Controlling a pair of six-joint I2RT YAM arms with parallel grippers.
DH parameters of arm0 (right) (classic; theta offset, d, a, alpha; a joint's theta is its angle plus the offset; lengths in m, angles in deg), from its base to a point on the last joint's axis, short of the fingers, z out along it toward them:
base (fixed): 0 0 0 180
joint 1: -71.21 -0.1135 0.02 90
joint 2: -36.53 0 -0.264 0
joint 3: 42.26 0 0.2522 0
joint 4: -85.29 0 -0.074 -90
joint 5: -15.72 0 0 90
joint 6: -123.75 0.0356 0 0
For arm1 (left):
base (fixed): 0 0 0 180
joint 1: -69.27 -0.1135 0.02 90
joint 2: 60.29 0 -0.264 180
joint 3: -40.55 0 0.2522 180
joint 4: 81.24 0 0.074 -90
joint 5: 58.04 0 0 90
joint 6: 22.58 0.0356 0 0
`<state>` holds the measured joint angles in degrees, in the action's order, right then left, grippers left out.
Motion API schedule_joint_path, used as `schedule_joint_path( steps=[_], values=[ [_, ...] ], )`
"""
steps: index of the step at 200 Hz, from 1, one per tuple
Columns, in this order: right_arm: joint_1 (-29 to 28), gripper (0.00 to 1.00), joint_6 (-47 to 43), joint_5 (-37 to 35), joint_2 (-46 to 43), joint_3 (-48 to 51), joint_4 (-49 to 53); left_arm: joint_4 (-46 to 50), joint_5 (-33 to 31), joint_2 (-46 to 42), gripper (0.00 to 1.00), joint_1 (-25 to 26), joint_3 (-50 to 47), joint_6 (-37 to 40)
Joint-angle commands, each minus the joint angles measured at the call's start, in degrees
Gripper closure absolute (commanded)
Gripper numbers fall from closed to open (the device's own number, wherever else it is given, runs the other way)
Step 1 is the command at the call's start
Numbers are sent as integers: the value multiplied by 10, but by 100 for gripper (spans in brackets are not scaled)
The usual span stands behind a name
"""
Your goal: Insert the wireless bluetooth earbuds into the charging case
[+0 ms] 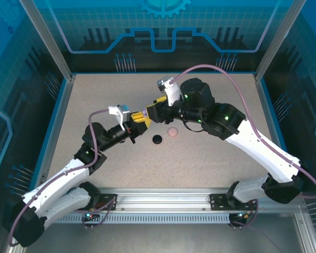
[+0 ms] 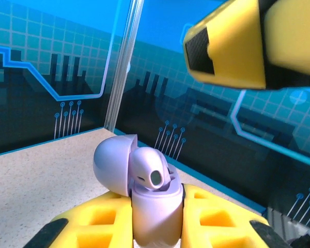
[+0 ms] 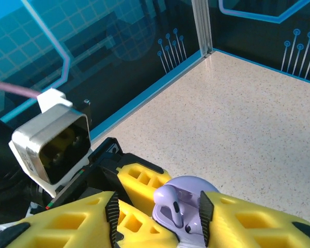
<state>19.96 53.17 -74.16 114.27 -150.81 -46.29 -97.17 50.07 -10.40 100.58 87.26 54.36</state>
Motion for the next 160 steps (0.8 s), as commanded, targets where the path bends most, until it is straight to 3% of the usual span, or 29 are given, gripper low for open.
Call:
schedule_joint_path(
  steps=[1,38,95,160],
  values=[
    [13,36,-17,-10,-16,1,39,33,-12,-18,100,5,11,56],
    [41,0,-15,26,-7,6,89,43,-8,-25,100,7,5,102],
    [47,0,1,88,19,1,76,43,-1,-16,100,12,9,134],
    [40,0,11,64,56,-16,64,40,1,-13,100,16,12,133]
  ],
)
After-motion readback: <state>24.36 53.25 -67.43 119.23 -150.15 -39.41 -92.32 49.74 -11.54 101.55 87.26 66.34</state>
